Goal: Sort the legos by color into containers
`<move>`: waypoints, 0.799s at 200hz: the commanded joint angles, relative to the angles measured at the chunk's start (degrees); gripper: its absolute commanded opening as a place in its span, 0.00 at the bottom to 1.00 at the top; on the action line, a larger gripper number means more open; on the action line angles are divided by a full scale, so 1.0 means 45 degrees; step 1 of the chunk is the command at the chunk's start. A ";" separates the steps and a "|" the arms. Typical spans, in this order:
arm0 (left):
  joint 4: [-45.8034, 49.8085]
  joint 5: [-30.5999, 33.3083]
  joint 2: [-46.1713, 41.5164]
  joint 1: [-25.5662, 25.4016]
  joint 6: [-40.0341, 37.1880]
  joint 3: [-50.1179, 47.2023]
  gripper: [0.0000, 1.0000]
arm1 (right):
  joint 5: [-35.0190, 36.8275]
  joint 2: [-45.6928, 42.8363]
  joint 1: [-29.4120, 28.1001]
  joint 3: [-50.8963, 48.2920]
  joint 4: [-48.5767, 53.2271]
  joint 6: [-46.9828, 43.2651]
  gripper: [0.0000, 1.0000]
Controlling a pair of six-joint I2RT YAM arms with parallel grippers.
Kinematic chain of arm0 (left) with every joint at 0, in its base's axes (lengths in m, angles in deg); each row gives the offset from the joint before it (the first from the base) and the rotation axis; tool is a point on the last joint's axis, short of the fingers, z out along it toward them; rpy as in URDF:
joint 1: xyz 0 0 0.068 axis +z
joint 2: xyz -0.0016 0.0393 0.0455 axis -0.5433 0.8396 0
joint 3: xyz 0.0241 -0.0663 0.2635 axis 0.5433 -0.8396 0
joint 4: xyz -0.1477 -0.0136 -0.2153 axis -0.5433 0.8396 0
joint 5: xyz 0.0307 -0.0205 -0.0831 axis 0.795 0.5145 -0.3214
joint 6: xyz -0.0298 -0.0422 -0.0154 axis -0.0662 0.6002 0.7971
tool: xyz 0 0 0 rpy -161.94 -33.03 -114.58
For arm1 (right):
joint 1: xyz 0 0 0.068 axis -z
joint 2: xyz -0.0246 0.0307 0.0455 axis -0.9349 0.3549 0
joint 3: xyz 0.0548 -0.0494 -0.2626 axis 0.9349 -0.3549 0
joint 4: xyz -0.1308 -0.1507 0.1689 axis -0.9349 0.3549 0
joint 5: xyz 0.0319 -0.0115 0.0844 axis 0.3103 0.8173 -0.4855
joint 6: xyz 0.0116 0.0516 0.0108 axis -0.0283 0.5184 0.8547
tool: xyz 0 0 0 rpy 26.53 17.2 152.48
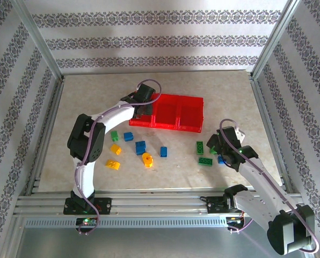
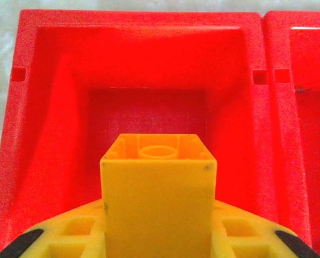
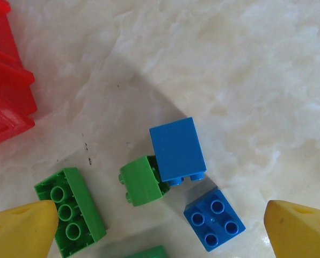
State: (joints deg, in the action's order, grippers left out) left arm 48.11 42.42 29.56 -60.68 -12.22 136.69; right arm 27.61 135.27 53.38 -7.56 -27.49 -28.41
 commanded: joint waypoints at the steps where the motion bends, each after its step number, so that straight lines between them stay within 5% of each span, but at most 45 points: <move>1: 0.0759 0.0419 0.0385 -0.0145 0.0140 0.0637 0.32 | -0.0258 0.0072 0.0121 -0.0157 -0.0092 -0.0236 0.98; 48: 0.1017 0.0556 0.0937 -0.0148 0.0367 0.1018 0.34 | -0.0330 0.0072 0.0140 -0.0325 -0.0353 -0.0239 0.98; 99: 0.0954 0.0458 0.1130 -0.0149 0.0542 0.1065 0.48 | -0.0468 0.0365 0.0160 -0.0328 -0.0439 -0.0269 0.94; 160: 0.1097 0.0405 0.0553 -0.0144 0.0668 0.0941 0.50 | -0.0875 0.1229 0.0722 -0.0131 -0.0482 -0.0238 0.85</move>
State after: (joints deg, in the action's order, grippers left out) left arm 50.89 43.90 34.02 -60.68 -10.47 139.81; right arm 24.86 139.78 55.61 -8.33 -29.39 -28.85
